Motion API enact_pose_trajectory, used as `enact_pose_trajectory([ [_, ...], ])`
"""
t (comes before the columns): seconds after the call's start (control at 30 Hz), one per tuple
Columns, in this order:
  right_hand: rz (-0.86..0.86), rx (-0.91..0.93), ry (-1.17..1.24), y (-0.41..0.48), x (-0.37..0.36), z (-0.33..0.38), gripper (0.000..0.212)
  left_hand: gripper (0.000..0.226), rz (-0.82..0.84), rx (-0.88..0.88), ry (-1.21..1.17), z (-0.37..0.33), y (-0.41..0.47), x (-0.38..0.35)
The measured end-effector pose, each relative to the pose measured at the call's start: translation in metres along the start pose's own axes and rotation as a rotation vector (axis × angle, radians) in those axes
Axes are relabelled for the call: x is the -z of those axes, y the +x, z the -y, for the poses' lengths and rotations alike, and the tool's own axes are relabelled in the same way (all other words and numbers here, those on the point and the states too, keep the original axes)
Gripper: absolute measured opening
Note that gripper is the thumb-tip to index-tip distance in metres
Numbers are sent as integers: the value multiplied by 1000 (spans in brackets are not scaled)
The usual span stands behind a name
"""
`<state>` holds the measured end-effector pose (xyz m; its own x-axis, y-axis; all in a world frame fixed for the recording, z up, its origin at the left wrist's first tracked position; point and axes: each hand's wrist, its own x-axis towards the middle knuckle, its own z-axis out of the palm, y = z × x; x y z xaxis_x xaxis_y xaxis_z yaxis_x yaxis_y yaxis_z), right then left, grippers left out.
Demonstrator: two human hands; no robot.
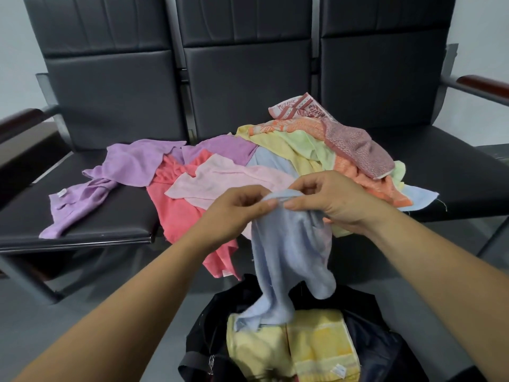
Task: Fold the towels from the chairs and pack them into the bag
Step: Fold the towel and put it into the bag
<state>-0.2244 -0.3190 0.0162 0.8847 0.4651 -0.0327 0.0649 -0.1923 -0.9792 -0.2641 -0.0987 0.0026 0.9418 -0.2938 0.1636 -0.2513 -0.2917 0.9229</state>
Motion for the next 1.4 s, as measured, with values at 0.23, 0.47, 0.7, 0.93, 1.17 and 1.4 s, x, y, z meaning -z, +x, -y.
enact_pose_trajectory([
  [0.23, -70, -86, -76, -3, 13, -13, 12, 22, -209, 115, -487, -1, 5, 13],
  [0.47, -53, 29, 38, 1, -2, -3, 18, 43, 65, 86, -5, -2, -3, 11],
  [0.7, 40, 46, -103, 2, 1, -8, 25, 18, -133, -35, 92, -3, 1, 14],
  [0.93, 212, -140, -691, 5, 22, -46, 38, 20, -406, 161, -243, 8, 6, 38],
  [1.17, -62, 12, -685, 11, 34, -50, 23, 32, -416, 118, 90, 5, 2, 54],
  [1.4, 24, -122, -870, 14, 46, -61, 31, 32, -645, 217, 190, 20, 2, 70],
])
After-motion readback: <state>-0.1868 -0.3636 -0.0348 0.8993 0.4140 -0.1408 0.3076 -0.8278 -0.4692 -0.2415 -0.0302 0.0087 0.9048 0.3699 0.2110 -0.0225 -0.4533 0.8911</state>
